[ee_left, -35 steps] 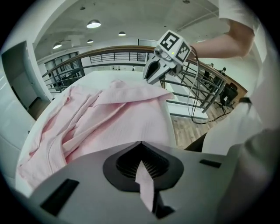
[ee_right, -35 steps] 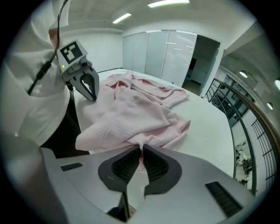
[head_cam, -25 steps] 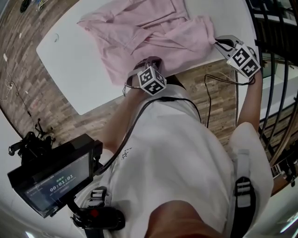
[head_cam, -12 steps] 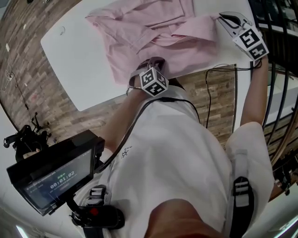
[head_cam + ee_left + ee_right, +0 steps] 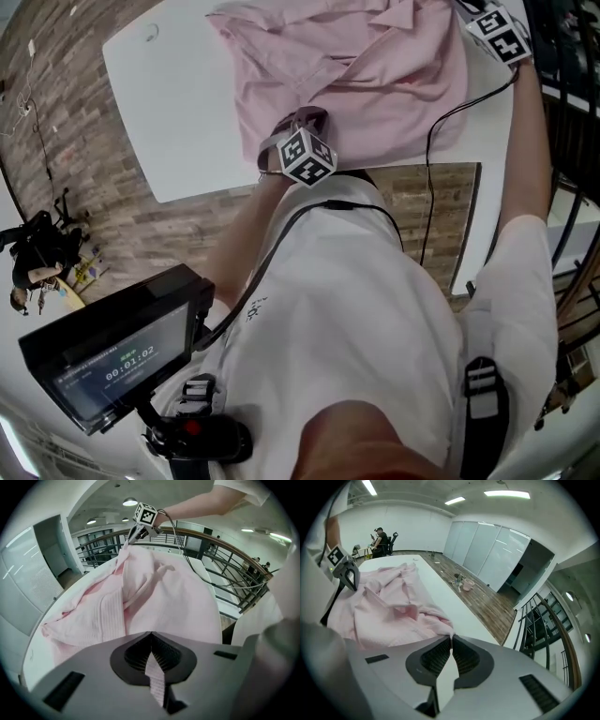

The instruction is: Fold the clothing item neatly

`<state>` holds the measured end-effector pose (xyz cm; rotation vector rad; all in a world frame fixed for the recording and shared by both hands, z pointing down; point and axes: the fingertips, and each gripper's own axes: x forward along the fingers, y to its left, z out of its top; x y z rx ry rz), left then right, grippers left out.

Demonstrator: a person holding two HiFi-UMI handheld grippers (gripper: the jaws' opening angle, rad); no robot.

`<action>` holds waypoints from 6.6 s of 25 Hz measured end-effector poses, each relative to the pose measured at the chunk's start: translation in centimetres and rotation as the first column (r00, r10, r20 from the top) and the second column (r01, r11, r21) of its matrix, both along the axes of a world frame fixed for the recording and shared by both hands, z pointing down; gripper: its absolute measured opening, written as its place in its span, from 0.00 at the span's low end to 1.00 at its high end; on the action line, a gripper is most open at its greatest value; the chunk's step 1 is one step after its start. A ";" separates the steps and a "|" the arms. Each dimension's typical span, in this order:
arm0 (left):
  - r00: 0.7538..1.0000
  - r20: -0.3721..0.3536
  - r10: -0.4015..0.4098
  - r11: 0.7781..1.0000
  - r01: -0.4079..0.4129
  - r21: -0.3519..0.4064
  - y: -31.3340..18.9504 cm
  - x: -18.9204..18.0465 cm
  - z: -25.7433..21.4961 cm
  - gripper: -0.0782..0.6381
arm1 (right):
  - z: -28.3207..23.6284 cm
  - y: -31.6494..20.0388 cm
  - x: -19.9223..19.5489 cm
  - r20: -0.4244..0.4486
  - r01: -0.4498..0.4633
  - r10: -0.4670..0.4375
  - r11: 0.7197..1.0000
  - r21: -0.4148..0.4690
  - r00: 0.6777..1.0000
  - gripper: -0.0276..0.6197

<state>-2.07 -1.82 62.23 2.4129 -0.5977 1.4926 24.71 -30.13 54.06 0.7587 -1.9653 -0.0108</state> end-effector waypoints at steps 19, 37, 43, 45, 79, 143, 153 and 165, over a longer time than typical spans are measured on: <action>0.997 -0.001 -0.079 0.997 0.079 -0.008 0.9 -0.8 0.5 0.11 | -1.5 7.0 -5.8 0.332 -0.058 0.064 0.998 -0.028 0.941 0.05; 0.966 -0.021 0.258 0.951 -0.250 0.181 -4.0 5.1 -3.5 0.11 | -2.8 29.7 -18.1 0.627 -0.130 0.260 0.961 -0.246 0.735 0.05; 0.873 0.047 0.486 0.839 -0.480 0.257 -4.8 3.3 -4.2 0.28 | -1.9 34.5 -20.5 0.589 -0.286 0.391 0.920 -0.268 0.707 0.05; 0.814 0.082 0.576 0.777 -0.575 0.257 -5.6 2.0 -3.1 0.31 | -1.5 33.5 -21.7 0.578 -0.335 0.435 0.901 -0.277 0.691 0.05; 0.637 0.013 0.771 0.637 -0.771 0.009 -6.0 4.5 1.2 0.19 | 0.6 34.6 -17.1 0.528 -0.506 0.588 0.805 -0.309 0.613 0.05; 0.791 -0.136 0.596 0.800 -0.600 0.015 -10.7 -2.3 -2.7 0.42 | 3.3 15.8 -23.0 0.129 -0.020 0.029 0.997 -0.070 0.991 0.25; 0.811 -0.178 0.558 0.822 -0.569 -0.013 -6.6 -0.9 -3.3 0.42 | 0.0 10.6 -19.5 0.085 0.062 -0.058 0.998 -0.034 0.995 0.06; 0.978 -0.167 0.127 0.990 -0.135 -0.041 -16.6 -7.8 -4.1 0.42 | 5.5 2.6 -18.1 0.032 0.030 -0.030 0.999 0.017 0.999 0.13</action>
